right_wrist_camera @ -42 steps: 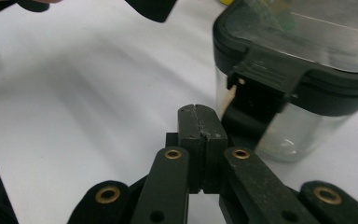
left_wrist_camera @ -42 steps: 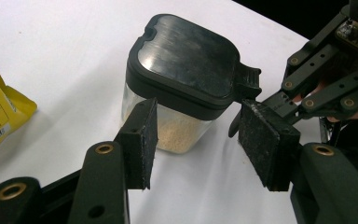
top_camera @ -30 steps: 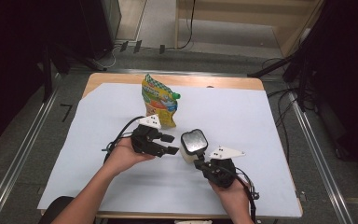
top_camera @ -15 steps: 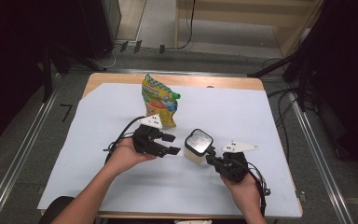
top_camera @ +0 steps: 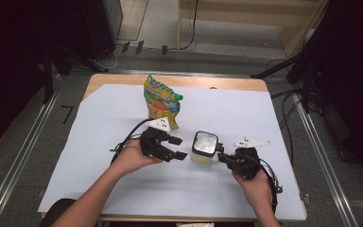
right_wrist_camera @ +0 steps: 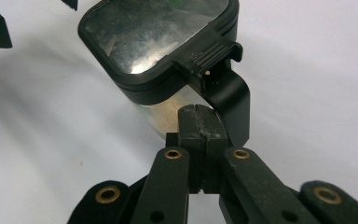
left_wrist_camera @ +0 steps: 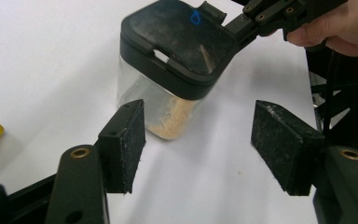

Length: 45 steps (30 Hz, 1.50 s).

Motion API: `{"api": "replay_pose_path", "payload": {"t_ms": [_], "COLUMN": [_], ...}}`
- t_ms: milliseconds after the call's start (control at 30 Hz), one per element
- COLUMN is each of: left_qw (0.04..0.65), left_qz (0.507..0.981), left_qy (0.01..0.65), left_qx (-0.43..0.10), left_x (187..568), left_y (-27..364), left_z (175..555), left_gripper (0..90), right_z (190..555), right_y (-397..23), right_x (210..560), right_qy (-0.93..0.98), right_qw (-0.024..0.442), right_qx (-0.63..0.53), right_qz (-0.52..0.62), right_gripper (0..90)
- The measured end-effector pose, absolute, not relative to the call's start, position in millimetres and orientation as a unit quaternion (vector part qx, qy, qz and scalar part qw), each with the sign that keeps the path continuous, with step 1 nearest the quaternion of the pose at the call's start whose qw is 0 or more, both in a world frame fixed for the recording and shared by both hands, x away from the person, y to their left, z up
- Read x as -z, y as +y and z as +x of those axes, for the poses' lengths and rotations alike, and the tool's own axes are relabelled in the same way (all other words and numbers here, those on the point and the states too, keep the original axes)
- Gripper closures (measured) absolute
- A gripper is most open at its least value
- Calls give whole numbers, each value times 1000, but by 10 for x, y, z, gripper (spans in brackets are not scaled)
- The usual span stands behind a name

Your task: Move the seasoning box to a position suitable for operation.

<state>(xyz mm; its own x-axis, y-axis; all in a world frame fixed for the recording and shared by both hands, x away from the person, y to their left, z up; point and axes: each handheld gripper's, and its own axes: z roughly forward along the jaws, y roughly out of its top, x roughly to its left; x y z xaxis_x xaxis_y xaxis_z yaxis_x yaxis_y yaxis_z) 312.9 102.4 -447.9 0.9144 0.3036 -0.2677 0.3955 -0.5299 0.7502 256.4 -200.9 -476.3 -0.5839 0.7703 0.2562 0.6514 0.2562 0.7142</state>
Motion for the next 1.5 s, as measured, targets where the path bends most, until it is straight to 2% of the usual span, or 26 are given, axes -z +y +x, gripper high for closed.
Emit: {"api": "replay_pose_path", "payload": {"t_ms": [133,200,300,533,700,867,967,1100,1467,1500], "left_qw": [441,440,437,428,439,434,433,432,428,428], "left_qz": [870,871,873,877,872,876,876,877,880,880], "left_qy": [206,207,209,208,209,203,203,203,198,195], "left_qx": [76,71,60,63,59,58,64,56,63,62], "left_x": [4492,4488,4480,4441,4347,4352,4390,4395,4481,4492], "left_y": [977,941,887,792,767,742,727,746,764,760], "left_z": [3199,3218,3244,3332,3411,3457,3477,3464,3421,3415], "left_gripper": [354,348,294,283,261,237,247,267,202,173], "right_z": [2618,2647,2682,2803,2839,2961,3066,3123,3122,3118], "right_y": [-2063,-2094,-2141,-2180,-2303,-2290,-2193,-2152,-2041,-2022], "right_x": [4759,4756,4734,4726,4594,4723,4835,4884,4937,4936], "right_qy": [786,786,786,790,790,789,790,784,789,791], "right_qw": [76,79,82,85,110,103,89,96,107,106], "right_qx": [-410,-410,-409,-394,-382,-363,-357,-354,-352,-352], "right_qz": [455,456,457,463,467,485,490,501,492,489], "right_gripper": [900,900,900,900,900,900,900,900,900,900]}}
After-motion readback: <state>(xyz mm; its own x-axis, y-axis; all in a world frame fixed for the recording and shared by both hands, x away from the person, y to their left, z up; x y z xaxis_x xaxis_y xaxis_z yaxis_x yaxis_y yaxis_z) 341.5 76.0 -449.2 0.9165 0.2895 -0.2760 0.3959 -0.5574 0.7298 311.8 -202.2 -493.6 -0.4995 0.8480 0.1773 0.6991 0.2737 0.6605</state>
